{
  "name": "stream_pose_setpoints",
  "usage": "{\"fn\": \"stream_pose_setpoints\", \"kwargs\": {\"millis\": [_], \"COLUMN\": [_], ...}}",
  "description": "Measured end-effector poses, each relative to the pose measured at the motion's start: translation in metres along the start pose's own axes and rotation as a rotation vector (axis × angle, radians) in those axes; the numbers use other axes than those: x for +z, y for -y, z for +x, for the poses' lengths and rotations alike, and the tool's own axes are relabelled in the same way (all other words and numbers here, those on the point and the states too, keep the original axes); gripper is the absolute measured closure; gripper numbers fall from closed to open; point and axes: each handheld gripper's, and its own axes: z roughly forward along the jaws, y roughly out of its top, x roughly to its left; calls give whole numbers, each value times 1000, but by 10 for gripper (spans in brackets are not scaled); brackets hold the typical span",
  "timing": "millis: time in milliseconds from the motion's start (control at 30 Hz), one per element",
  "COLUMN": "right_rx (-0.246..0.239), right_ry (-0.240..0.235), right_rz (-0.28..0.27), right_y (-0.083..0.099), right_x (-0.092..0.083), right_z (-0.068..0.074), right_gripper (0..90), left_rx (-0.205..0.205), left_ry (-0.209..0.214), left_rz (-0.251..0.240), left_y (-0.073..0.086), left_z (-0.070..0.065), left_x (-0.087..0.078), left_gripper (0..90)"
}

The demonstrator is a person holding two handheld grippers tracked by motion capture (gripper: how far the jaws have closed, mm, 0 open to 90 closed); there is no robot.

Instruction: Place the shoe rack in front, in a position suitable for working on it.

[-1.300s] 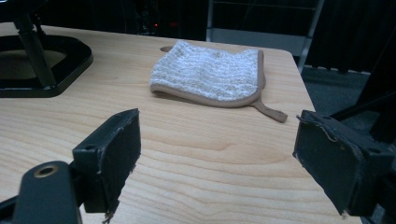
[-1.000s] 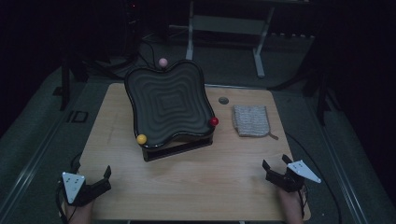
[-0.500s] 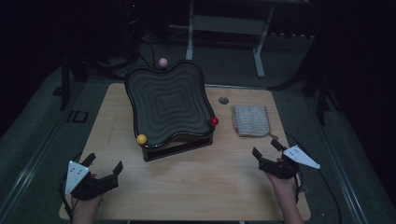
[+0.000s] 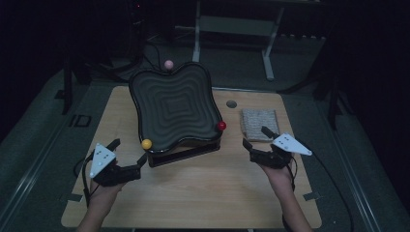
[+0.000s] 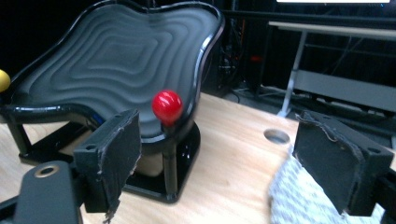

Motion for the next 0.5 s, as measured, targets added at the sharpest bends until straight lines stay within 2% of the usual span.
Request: {"fn": "stream_pose_setpoints", "kwargs": {"millis": [33, 67, 100, 167, 233, 300, 400, 433, 500], "right_rx": [-4, -4, -6, -3, -16, -24, -22, -21, 0], "right_ry": [3, 3, -3, -26, -34, -49, -53, -56, -69], "right_rz": [-6, -6, -11, -21, -13, 12, 30, 45, 56], "right_y": [-2, -2, -3, -6, -9, -12, -11, -10, -8], "right_x": [4, 4, 8, 16, 26, 42, 52, 60, 67], "right_z": [1, 1, 2, 3, 5, 6, 6, 5, 5], "right_gripper": [197, 197, 207, 232, 246, 280, 312, 335, 366], "left_rx": [27, 27, 45, 62, 72, 68, 73, 98, 105], "left_ry": [17, 17, 21, 42, 33, 39, 37, 53, 55], "left_rz": [10, 10, 20, 27, 31, 60, 67, 92, 121], "left_y": [-3, -3, -3, -3, -2, -1, -1, 1, 3], "left_z": [-3, -3, -5, -5, -4, -2, -1, 1, 3], "left_x": [8, 8, 12, 18, 24, 33, 35, 39, 43], "left_gripper": [0, 0, 0, 77, 135, 145, 168, 218, 284]}}
